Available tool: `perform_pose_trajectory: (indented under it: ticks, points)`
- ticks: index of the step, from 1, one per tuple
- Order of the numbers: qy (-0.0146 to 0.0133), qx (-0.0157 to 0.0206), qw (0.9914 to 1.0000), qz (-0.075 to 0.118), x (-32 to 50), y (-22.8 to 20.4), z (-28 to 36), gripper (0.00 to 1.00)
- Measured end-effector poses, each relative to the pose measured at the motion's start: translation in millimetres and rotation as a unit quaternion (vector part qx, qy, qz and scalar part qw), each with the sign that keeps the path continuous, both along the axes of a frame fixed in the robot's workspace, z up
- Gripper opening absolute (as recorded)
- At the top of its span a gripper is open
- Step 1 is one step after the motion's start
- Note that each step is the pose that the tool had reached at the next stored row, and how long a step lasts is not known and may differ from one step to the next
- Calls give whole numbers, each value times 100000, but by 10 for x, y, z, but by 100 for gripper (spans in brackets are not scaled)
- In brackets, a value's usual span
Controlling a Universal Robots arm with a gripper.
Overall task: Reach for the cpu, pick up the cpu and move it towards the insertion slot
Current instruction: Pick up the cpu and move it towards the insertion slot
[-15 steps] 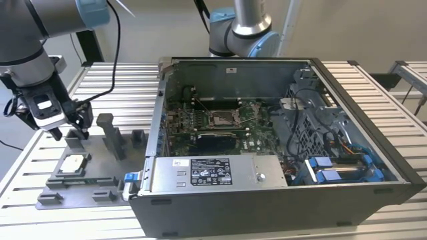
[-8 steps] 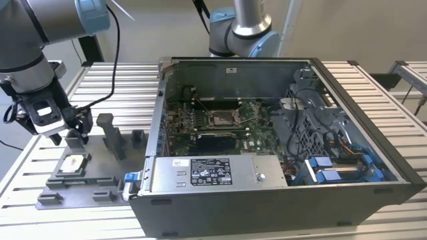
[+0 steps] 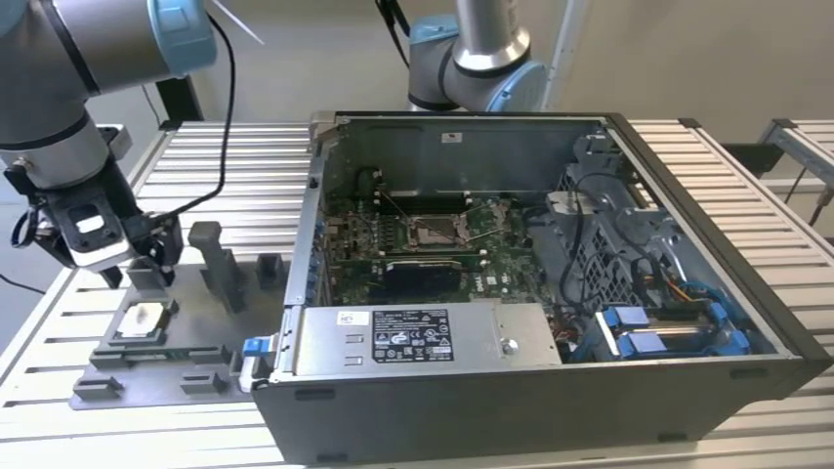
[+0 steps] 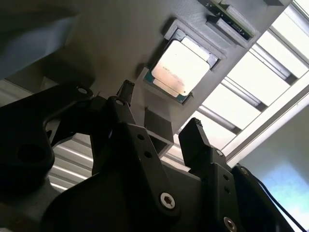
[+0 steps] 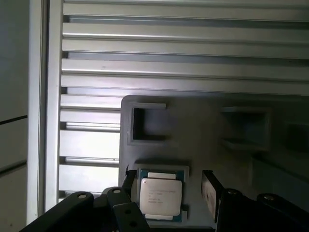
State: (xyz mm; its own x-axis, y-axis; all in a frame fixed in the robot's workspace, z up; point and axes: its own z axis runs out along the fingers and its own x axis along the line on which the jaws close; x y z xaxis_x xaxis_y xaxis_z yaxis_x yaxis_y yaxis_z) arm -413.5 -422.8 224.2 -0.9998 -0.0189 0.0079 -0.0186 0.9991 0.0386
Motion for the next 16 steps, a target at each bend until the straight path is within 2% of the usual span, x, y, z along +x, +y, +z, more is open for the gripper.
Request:
perform_pose_trajectory:
  ticks: [13,16]
  points:
    - [5,-3,100000,1,0,0,-95,100]
    - [12,-6,100000,4,0,-16,-116,100]
